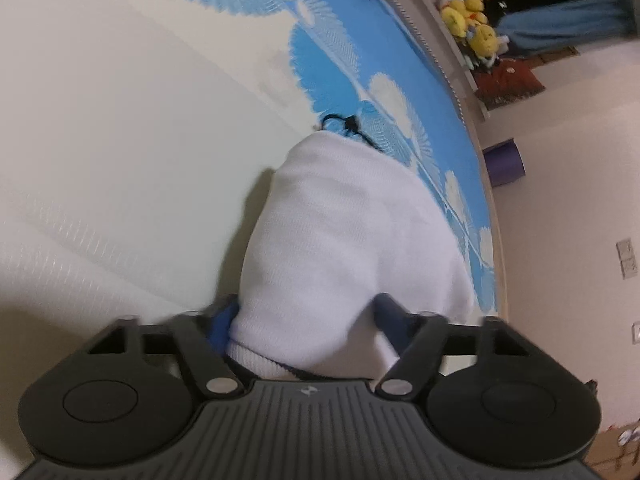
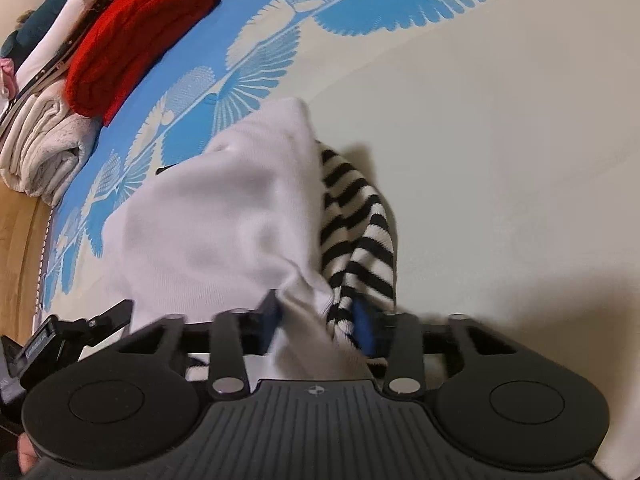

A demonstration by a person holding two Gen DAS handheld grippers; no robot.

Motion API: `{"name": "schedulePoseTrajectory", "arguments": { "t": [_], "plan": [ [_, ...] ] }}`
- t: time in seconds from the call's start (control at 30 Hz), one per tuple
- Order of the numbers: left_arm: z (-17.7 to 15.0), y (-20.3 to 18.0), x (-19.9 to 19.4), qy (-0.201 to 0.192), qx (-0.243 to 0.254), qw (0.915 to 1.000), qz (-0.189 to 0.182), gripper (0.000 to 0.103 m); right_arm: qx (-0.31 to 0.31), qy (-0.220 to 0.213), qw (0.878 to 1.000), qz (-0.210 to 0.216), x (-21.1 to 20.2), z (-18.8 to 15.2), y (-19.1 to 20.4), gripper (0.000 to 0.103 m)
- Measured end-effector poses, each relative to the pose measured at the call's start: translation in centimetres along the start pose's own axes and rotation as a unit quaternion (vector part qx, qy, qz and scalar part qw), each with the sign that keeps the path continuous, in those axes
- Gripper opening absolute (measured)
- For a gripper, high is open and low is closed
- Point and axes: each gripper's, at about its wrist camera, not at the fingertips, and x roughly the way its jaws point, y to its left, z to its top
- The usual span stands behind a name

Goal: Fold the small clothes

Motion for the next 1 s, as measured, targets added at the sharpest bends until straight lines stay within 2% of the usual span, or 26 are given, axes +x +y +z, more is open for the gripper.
{"name": "schedulePoseTrajectory", "arguments": {
  "t": [0.07,0.1,0.17,0.23,0.33,0.37,0.47,0.53,0.6,0.73,0.77,0.8,0.87,0.93,1.0],
  "plan": [
    [0.8,-1.6,-1.1,-0.003,0.037,0.9993,0.005,0.045,-0.004,-0.011,1.0,-0.012,0.0,0.0,0.9,0.022],
    [1.4,-2.4,-1.8,-0.005,0.058,0.9983,0.003,0.042,0.001,-0.017,1.0,-0.016,0.0,0.2,1.2,0.02],
    [3.5,-4.5,-3.7,-0.018,0.106,0.9941,0.007,0.041,0.02,-0.035,0.999,-0.01,-0.1,0.5,2.0,0.017],
    [5.6,-5.7,-5.3,-0.034,0.134,0.9901,0.023,0.041,0.007,-0.06,0.998,0.008,-0.1,1.1,3.8,0.016],
    [10.4,-5.7,-7.2,-0.056,0.157,0.9851,0.042,0.043,-0.025,-0.097,0.994,0.043,0.4,2.5,7.1,0.015],
    [11.8,-5.1,-7.4,-0.056,0.151,0.9856,0.051,0.047,-0.029,-0.102,0.993,0.054,1.0,3.2,8.0,0.015],
    [14.9,-2.3,-9.1,-0.061,0.129,0.9841,0.106,0.048,-0.029,-0.097,0.994,0.051,3.5,4.8,10.1,0.015],
    [14.9,-1.9,-10.8,-0.055,0.162,0.9776,0.122,0.048,-0.019,-0.072,0.996,0.041,5.7,5.4,10.6,0.014],
    [13.1,-2.4,-12.3,-0.049,0.217,0.9671,0.124,0.048,-0.021,-0.059,0.998,0.015,7.0,5.3,11.1,0.011],
    [9.0,-1.6,-11.8,-0.013,0.233,0.968,0.092,0.051,-0.039,-0.06,0.997,-0.01,7.1,5.1,11.3,0.01],
    [7.9,-0.9,-10.3,0.002,0.245,0.9639,0.106,0.052,-0.042,-0.065,0.997,-0.016,6.8,5.1,11.3,0.011],
    [6.9,0.0,-8.5,0.021,0.26,0.9553,0.14,0.053,-0.047,-0.073,0.996,-0.026,6.4,5.1,11.3,0.012],
    [5.5,1.7,-7.0,0.026,0.273,0.9444,0.182,0.064,-0.048,-0.089,0.994,-0.031,4.9,5.0,11.0,0.015],
    [5.8,1.5,-7.5,0.023,0.253,0.9523,0.17,0.064,-0.04,-0.086,0.996,-0.002,3.8,4.6,10.4,0.021],
    [6.2,1.0,-9.0,0.003,0.251,0.9576,0.141,0.064,-0.048,-0.073,0.996,0.02,3.1,3.9,10.3,0.037]
  ]
}}
